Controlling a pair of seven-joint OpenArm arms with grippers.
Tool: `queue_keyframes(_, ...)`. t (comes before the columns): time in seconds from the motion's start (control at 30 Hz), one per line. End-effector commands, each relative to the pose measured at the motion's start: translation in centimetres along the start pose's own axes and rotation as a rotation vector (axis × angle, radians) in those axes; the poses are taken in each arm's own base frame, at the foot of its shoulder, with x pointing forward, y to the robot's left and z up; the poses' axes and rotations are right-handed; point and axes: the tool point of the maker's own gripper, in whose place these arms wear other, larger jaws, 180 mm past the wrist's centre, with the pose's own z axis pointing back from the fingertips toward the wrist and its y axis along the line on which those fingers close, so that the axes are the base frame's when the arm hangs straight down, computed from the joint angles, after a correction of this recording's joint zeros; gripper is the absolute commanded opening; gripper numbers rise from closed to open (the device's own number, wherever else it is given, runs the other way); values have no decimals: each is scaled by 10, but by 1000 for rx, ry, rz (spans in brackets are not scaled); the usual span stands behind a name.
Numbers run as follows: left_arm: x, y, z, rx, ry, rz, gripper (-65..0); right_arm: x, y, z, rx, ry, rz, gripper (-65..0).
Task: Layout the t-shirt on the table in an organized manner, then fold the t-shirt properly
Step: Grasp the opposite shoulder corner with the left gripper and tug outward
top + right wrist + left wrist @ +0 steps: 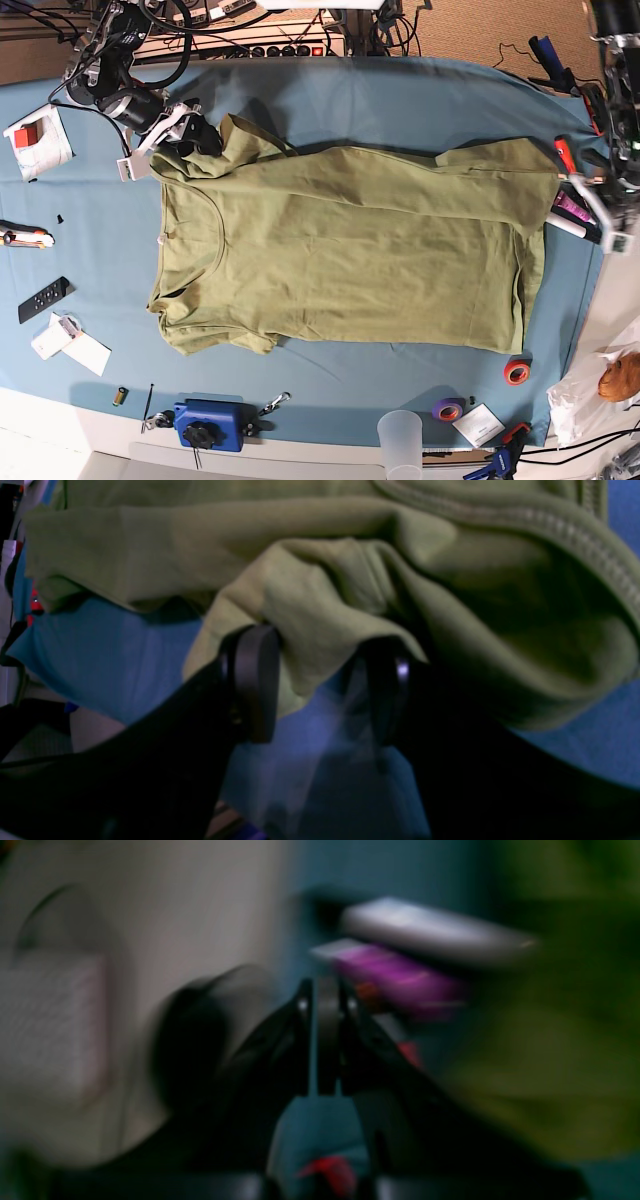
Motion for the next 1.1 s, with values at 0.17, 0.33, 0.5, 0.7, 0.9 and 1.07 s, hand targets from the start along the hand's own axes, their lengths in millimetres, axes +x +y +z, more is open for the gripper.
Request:
queue_keyframes(0.17, 52, -59, 28, -309, -225, -102, -639, 10, 0, 3, -2, -30, 21, -366)
queue_keyframes(0.33, 41, -52, 20, -274, -180, -122, -543, 10, 0, 3, -2, -29, 21, -366)
queue_keyframes(0.5, 21, -30, 13, -145, -91, -92, -366, 8, 0, 3, -2, -22, 20, -366)
queue_keyframes(0.7, -33, -37, -3, -235, 68, -57, -366, 8, 0, 3, -2, -21, 19, -366)
queue_keyframes(0.9, -51, -49, -13, -355, 91, 32, -366, 3, 2, 2, 3, -2, 12, -366)
queue_keyframes(1.07, -47, -58, -10, -410, 68, 55, -414, 3, 2, 2, 6, -5, 11, -368)
